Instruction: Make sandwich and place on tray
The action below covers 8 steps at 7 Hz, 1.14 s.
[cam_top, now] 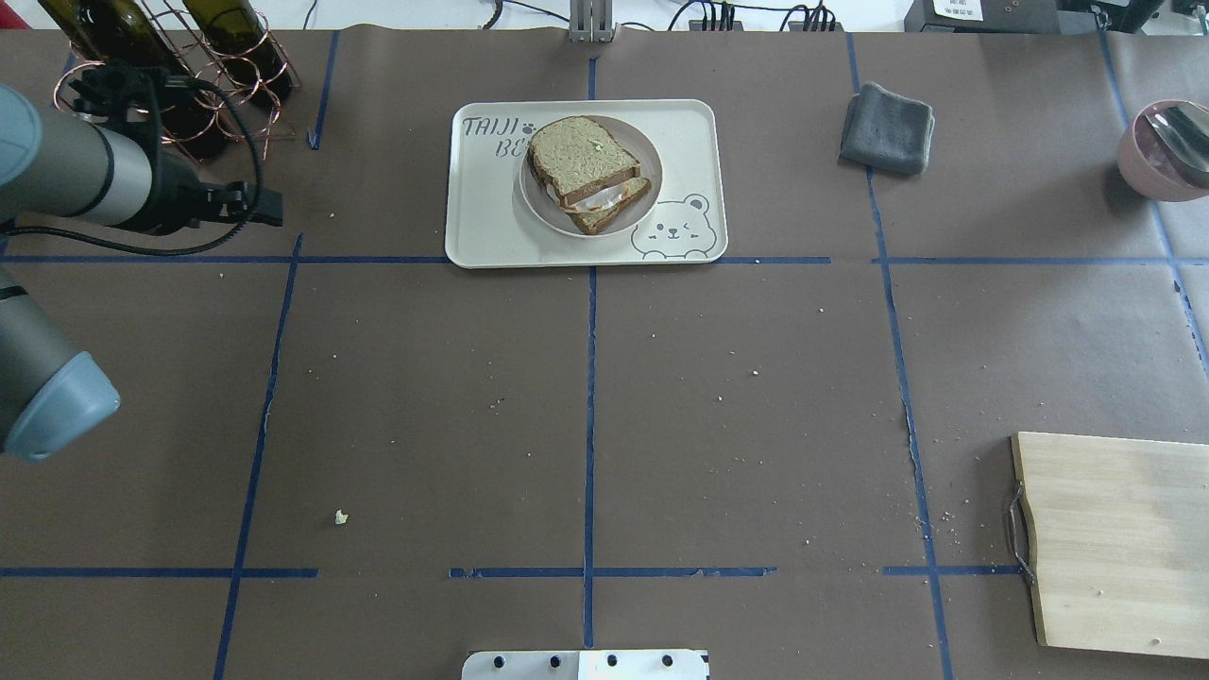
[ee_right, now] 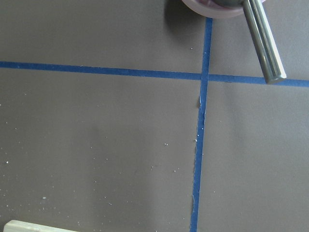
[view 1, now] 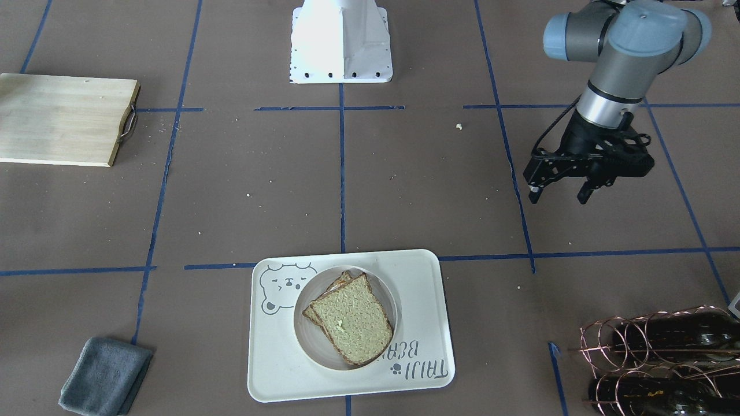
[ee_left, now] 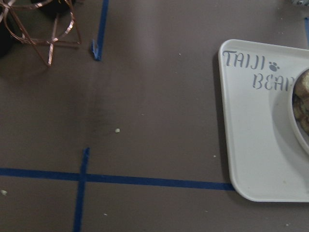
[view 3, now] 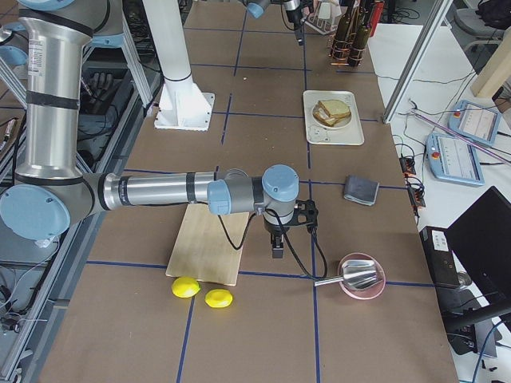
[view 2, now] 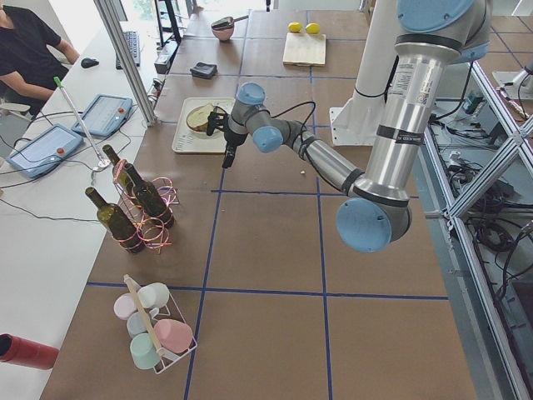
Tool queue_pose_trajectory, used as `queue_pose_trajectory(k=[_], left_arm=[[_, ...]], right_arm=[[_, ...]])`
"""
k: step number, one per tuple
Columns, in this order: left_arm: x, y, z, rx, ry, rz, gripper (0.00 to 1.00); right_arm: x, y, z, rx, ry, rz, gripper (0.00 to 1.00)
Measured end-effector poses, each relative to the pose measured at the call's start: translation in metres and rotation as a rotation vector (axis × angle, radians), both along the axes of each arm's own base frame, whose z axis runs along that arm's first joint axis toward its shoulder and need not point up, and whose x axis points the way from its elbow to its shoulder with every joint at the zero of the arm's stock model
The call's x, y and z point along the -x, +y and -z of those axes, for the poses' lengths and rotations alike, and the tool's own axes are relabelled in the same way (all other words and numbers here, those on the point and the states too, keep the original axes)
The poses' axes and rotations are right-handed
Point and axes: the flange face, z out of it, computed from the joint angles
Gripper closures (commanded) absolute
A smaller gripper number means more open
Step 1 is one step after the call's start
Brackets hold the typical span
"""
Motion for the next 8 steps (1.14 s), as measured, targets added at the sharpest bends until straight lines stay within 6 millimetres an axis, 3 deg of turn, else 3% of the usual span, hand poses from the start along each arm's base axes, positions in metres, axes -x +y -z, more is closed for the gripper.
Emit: queue_pose_trajectory(k=[2, 3, 6, 8], left_arm=[[0.098, -0.012, -0.045, -0.072, -0.062, -0.110, 0.00], [0.136, -0.016, -0.058, -0.080, -0.059, -0.114, 0.00], [0.180, -0.022, -0.118, -0.006, -0.096, -0.102, 0.00], [0.227, -0.022, -0.150, -0.018, -0.206, -0.214, 0.00]], right_arm=[[-0.003, 0.000, 0.006, -0.009, -0.015, -0.008, 0.00], [-0.003, -0.001, 0.011, -0.020, -0.016, -0.008, 0.00], [-0.004, 0.001, 0.015, -0.029, -0.017, -0.007, 0.00], [-0.004, 0.003, 0.011, -0.023, -0.012, -0.008, 0.00]])
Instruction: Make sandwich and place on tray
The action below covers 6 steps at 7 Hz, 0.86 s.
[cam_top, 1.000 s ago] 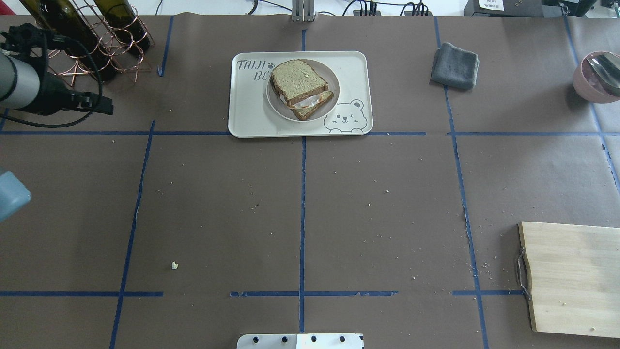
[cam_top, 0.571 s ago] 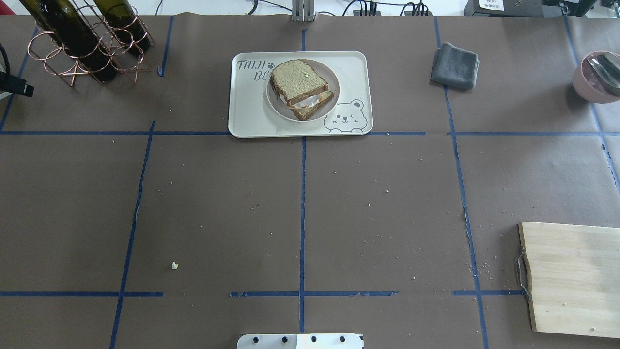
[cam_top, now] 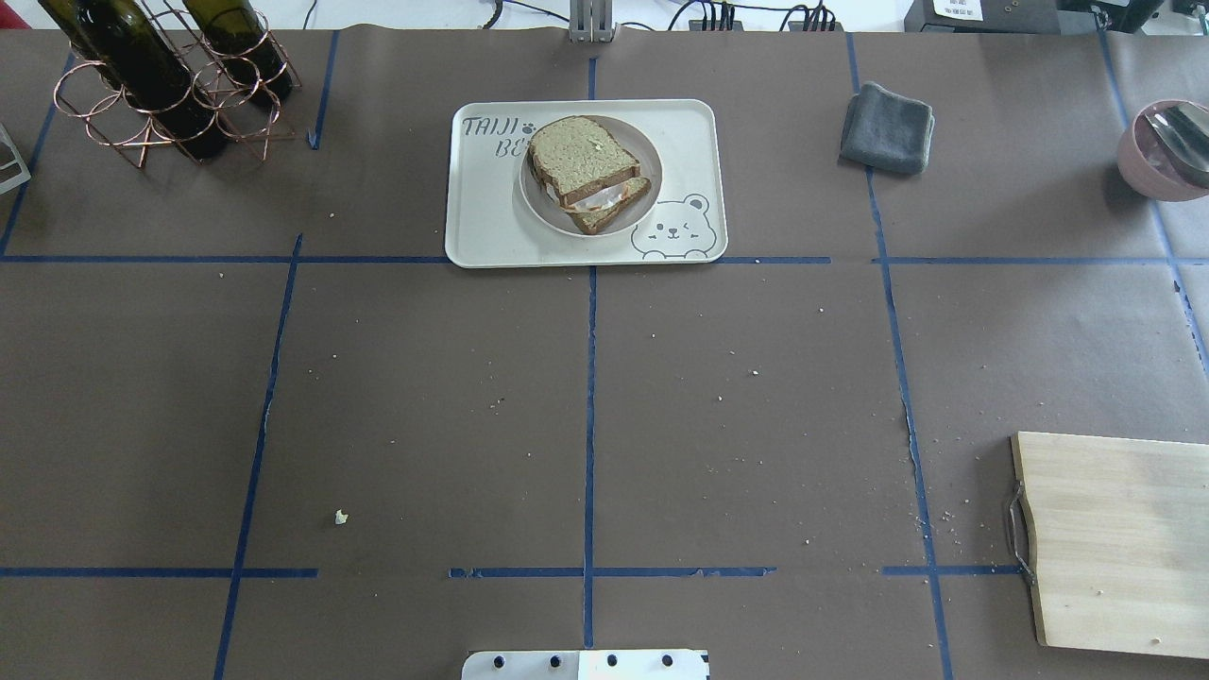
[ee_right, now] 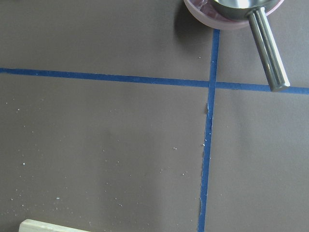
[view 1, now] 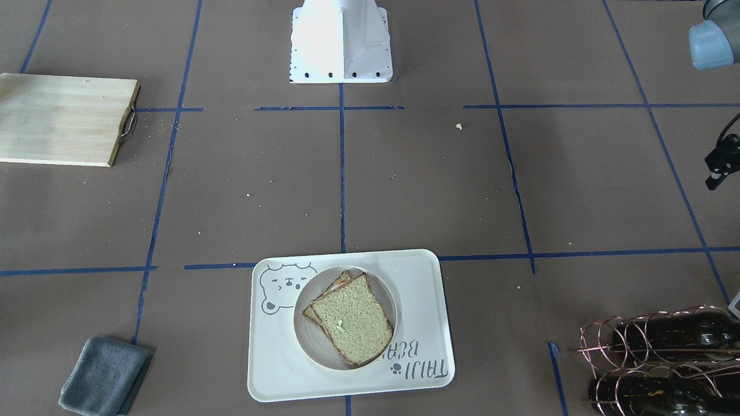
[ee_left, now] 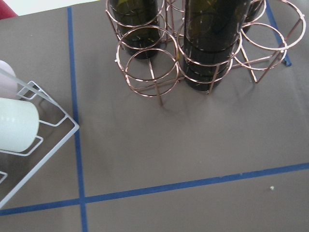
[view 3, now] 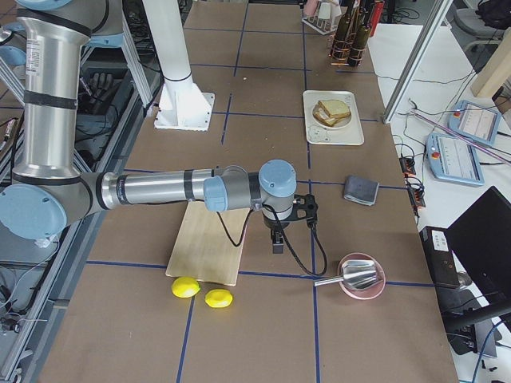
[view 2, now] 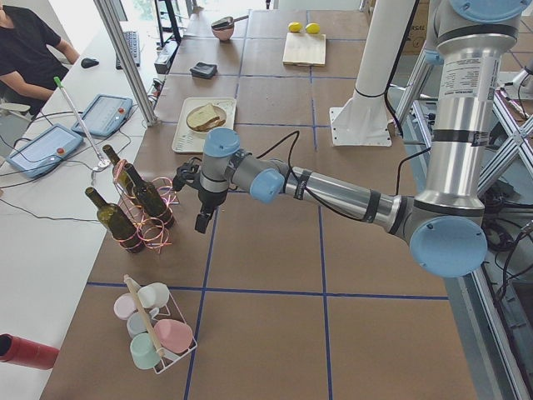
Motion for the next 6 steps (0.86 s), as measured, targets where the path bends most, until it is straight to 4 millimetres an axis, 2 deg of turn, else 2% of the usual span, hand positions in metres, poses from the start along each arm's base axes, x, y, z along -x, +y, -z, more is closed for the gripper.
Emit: queue_pose_trajectory(k=[2, 3, 4, 5, 6], left_arm=[[0.053, 0.009, -0.029, 0.085, -0.066, -0.075, 0.00], [0.073, 0.019, -0.046, 0.156, -0.046, -0.080, 0.00], [0.086, 0.034, -0.069, 0.200, 0.006, -0.102, 0.00], [0.092, 0.053, -0.093, 0.216, 0.057, -0.137, 0.00], [0.094, 0.063, -0.109, 0.233, 0.084, -0.150, 0.00]], right_arm=[[0.000, 0.001, -0.004, 0.011, 0.001, -0.001, 0.00], [0.000, 0.002, -0.007, 0.018, -0.001, -0.001, 0.00], [0.000, 0.002, -0.009, 0.023, -0.002, -0.001, 0.00], [0.000, 0.002, -0.010, 0.025, -0.003, -0.001, 0.00], [0.000, 0.002, -0.011, 0.027, -0.003, -0.001, 0.00]])
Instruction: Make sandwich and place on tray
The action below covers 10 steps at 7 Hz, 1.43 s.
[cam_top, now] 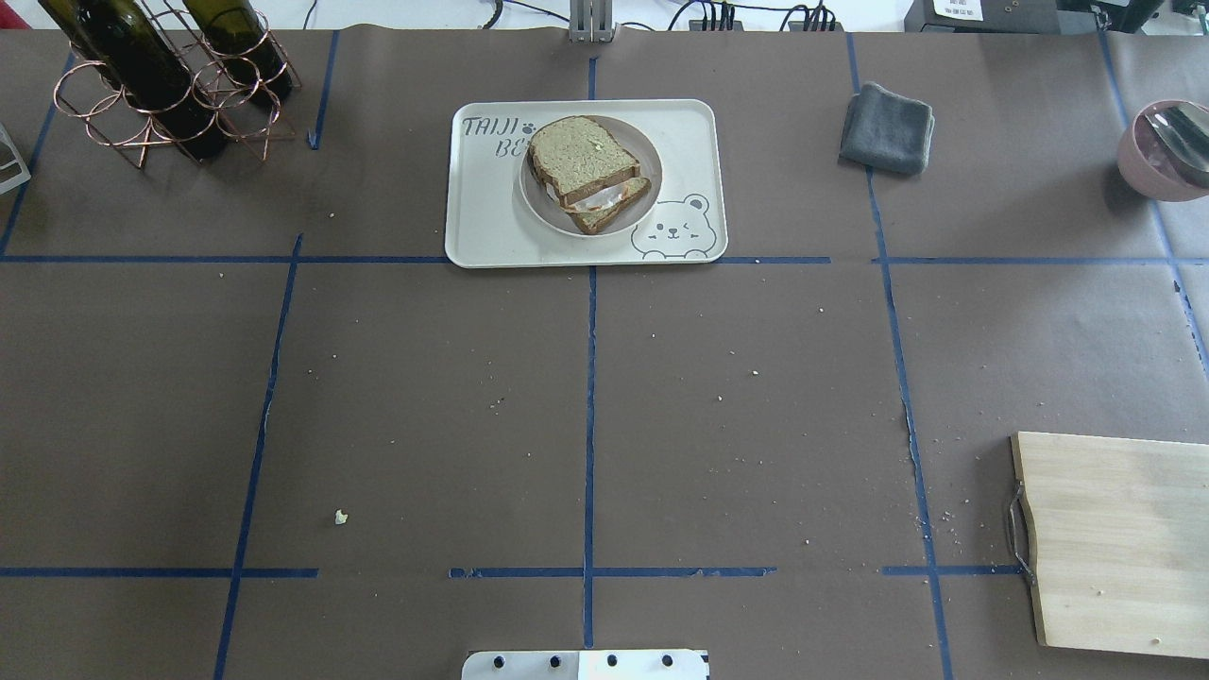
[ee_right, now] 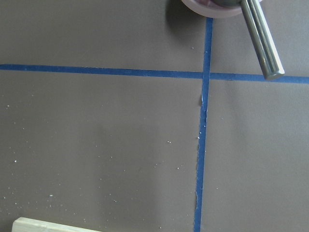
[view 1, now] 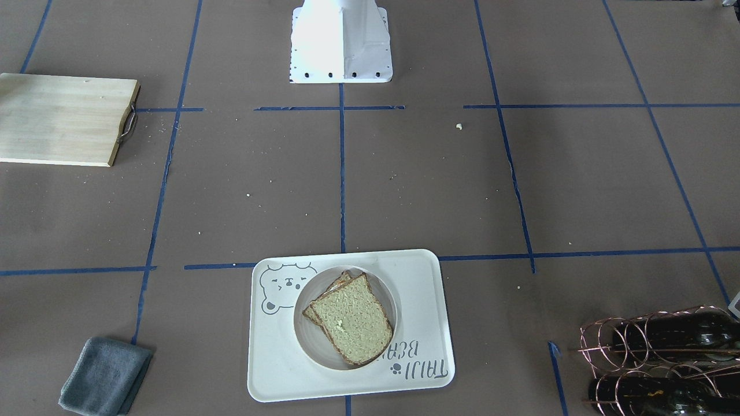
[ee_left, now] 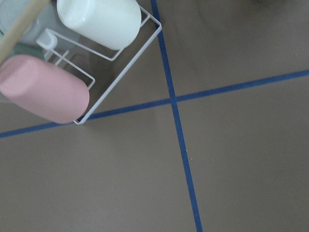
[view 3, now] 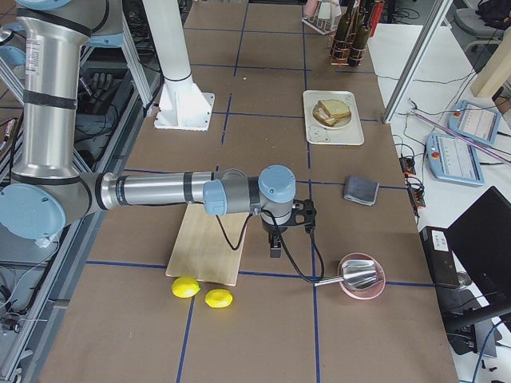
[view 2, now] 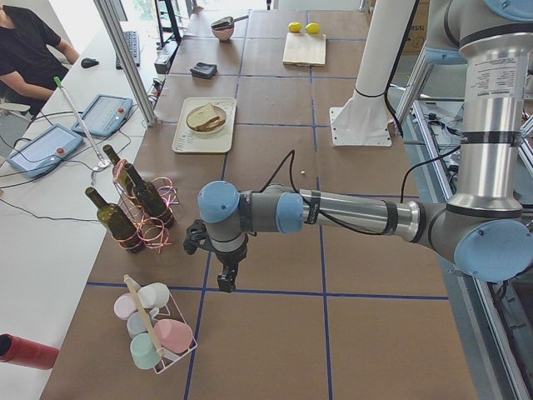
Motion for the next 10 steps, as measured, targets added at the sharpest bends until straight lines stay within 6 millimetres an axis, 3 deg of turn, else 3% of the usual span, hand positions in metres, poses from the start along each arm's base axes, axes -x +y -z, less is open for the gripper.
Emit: queue_pose_trajectory(k=[1, 5, 8, 10], left_arm=[[0.000, 0.003, -0.009, 0.021, 0.010, 0.003, 0.00], [0.000, 0.002, -0.010, 0.060, 0.013, 0.043, 0.00], [0.000, 0.002, -0.005, 0.052, 0.013, 0.046, 0.00], [0.000, -0.001, -0.002, 0.045, 0.013, 0.046, 0.00]], right_arm=[[0.000, 0.000, 0.000, 0.001, 0.000, 0.000, 0.00], [-0.009, 0.001, -0.001, 0.007, -0.002, -0.019, 0.00], [-0.043, 0.012, -0.002, 0.022, -0.039, -0.099, 0.00], [-0.051, 0.028, -0.015, 0.045, -0.040, -0.112, 0.00]])
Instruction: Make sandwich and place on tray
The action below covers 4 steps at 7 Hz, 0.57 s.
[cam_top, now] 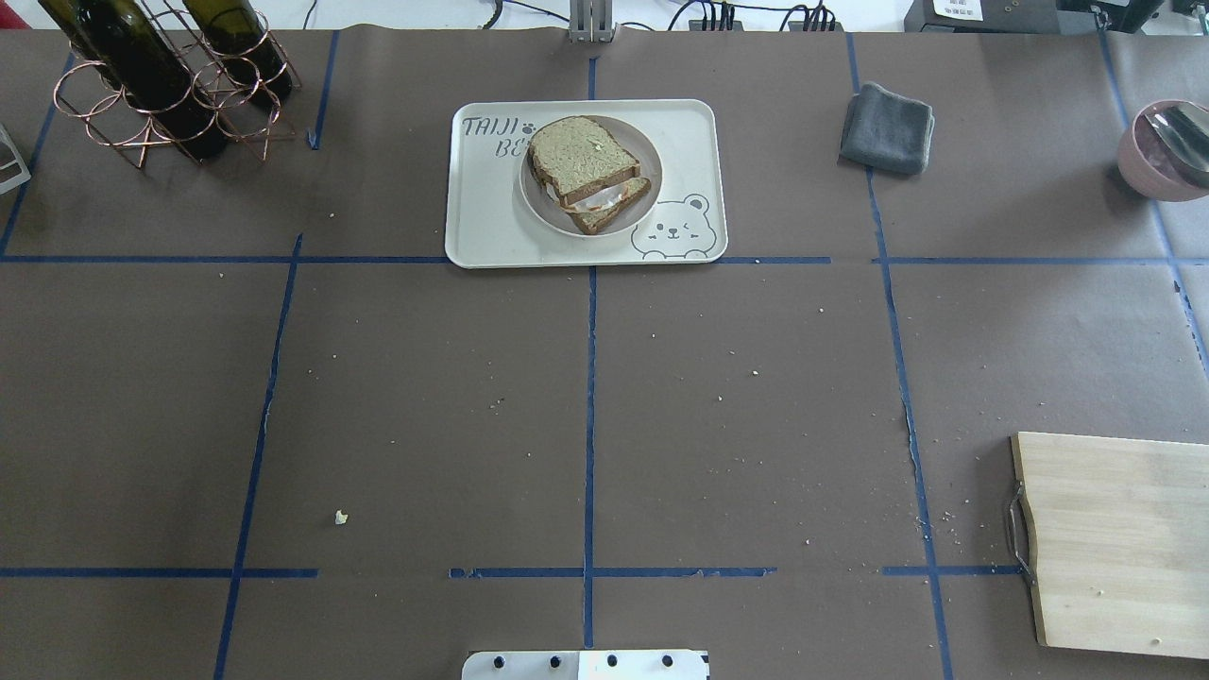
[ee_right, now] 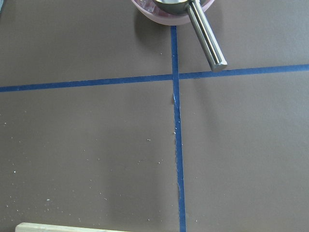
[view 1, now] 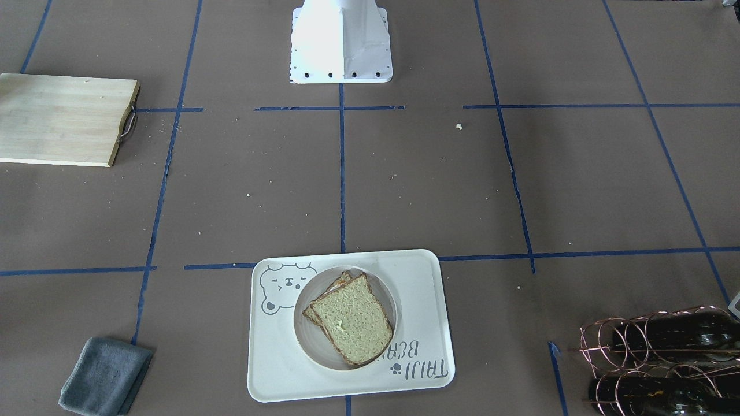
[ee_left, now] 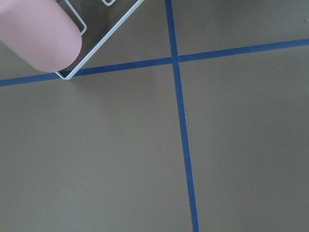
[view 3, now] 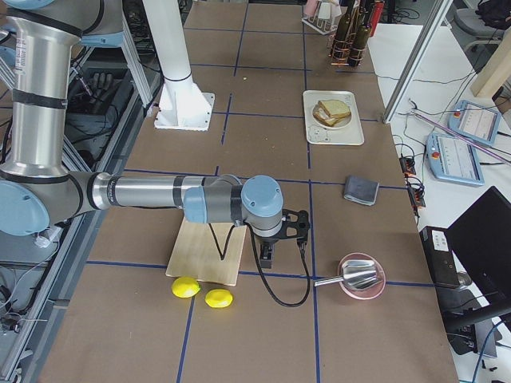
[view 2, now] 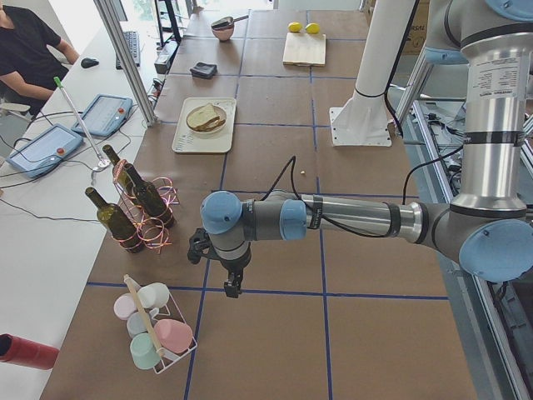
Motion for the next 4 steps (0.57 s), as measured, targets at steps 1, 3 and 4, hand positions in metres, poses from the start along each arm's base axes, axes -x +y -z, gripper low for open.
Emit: queue_pose_trajectory(k=[1, 3, 4], left_arm=[[0.0001, -0.0015, 0.0014, -0.002, -0.001, 0.000, 0.00], [0.0001, -0.0022, 0.0019, -0.003, -0.001, 0.000, 0.00], [0.0001, -0.0023, 0.0019, -0.003, -0.001, 0.000, 0.00]], right_arm=[[-0.0006, 0.0031, -0.0038, 0.004, 0.005, 0.002, 0.00], [-0.0010, 0.0032, -0.0055, 0.003, 0.020, 0.004, 0.00], [0.0017, 0.0015, -0.0058, 0.000, 0.040, 0.014, 0.00]])
